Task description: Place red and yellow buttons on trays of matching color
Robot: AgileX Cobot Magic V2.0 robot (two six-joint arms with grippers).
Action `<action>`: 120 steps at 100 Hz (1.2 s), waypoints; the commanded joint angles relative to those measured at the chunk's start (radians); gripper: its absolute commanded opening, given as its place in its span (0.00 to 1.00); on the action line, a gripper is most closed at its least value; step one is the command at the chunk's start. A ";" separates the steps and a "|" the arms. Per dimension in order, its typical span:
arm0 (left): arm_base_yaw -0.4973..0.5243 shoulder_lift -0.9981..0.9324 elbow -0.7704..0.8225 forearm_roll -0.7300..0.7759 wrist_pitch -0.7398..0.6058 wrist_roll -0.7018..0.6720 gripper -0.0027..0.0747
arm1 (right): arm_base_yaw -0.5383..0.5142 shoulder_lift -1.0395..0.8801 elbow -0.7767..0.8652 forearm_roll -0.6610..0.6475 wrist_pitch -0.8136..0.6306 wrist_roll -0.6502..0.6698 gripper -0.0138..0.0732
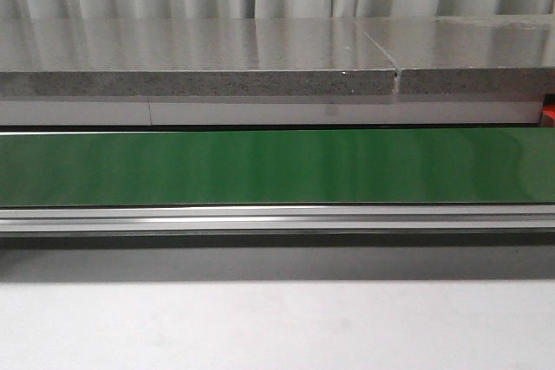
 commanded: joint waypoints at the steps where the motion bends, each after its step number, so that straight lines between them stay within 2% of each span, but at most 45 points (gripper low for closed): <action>1: -0.006 0.011 -0.022 -0.008 -0.110 -0.003 0.01 | 0.002 -0.029 -0.021 -0.004 -0.067 -0.009 0.08; 21: -0.006 0.023 -0.020 0.016 -0.147 -0.005 0.01 | 0.002 -0.037 -0.021 -0.004 -0.052 -0.009 0.08; 29: -0.006 0.059 -0.025 0.053 -0.147 -0.094 0.01 | 0.002 -0.037 -0.021 -0.004 -0.052 -0.009 0.08; 65: -0.001 0.354 -0.090 0.082 -0.196 -0.215 0.01 | 0.002 -0.037 -0.021 -0.004 -0.052 -0.009 0.08; 82: 0.083 0.517 -0.151 0.096 -0.150 -0.250 0.03 | 0.002 -0.037 -0.021 -0.004 -0.052 -0.009 0.08; 89: 0.135 0.571 -0.171 0.096 -0.146 -0.250 0.11 | 0.002 -0.037 -0.021 -0.004 -0.052 -0.009 0.08; 96: 0.189 0.615 -0.190 0.096 -0.141 -0.250 0.24 | 0.002 -0.037 -0.021 -0.004 -0.052 -0.009 0.08; 106: 0.267 0.660 -0.209 0.096 -0.117 -0.250 0.53 | 0.002 -0.037 -0.021 -0.004 -0.052 -0.009 0.08; 111: 0.310 0.679 -0.214 0.096 -0.093 -0.250 0.64 | 0.002 -0.037 -0.021 -0.004 -0.052 -0.009 0.08; 115: 0.338 0.692 -0.217 0.090 -0.064 -0.250 0.70 | 0.002 -0.037 -0.021 -0.004 -0.052 -0.009 0.08; 120: 0.376 0.706 -0.222 0.086 -0.022 -0.250 0.71 | 0.002 -0.037 -0.021 -0.004 -0.052 -0.009 0.08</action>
